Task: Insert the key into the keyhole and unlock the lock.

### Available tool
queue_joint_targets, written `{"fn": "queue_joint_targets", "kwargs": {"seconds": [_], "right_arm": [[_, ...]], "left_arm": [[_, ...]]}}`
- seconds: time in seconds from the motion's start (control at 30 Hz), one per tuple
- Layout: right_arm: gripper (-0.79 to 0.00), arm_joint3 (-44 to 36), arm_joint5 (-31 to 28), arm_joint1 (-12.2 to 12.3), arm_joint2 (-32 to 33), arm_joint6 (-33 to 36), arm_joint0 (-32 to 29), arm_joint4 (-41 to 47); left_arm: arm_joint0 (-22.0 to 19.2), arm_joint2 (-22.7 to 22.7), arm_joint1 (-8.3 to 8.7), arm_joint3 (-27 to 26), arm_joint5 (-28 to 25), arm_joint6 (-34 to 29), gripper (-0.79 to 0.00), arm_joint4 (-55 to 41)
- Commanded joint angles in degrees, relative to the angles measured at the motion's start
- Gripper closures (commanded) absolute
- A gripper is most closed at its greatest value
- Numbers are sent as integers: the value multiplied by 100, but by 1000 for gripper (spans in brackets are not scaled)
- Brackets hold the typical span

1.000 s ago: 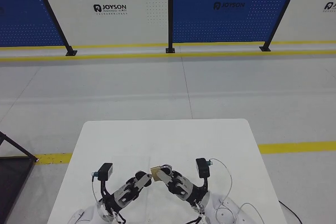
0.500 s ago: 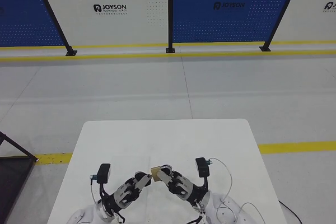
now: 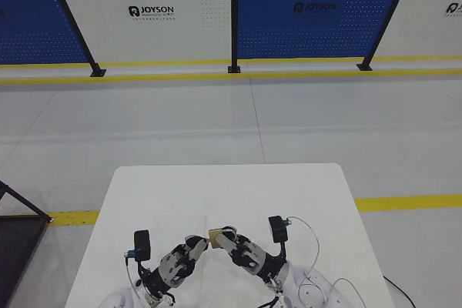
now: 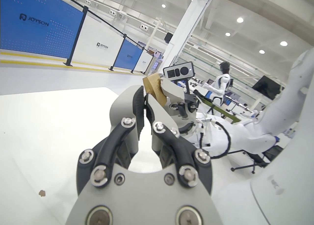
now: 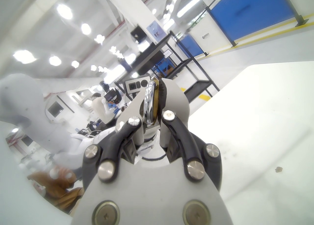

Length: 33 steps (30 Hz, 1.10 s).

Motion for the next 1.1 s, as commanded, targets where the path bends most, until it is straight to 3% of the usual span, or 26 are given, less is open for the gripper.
{"fn": "queue_joint_targets", "kwargs": {"seconds": [0.0, 0.47, 1.07], "right_arm": [[0, -3, 0, 1, -3, 14, 0, 18], [0, 3, 40, 9, -3, 71, 23, 110], [0, -2, 26, 33, 21, 250, 39, 369]], "left_arm": [[18, 33, -15, -12, 176, 294, 0, 387], [32, 281, -45, 89, 1015, 1786, 0, 2047], [-20, 593, -45, 234, 2584, 2833, 0, 3478]]}}
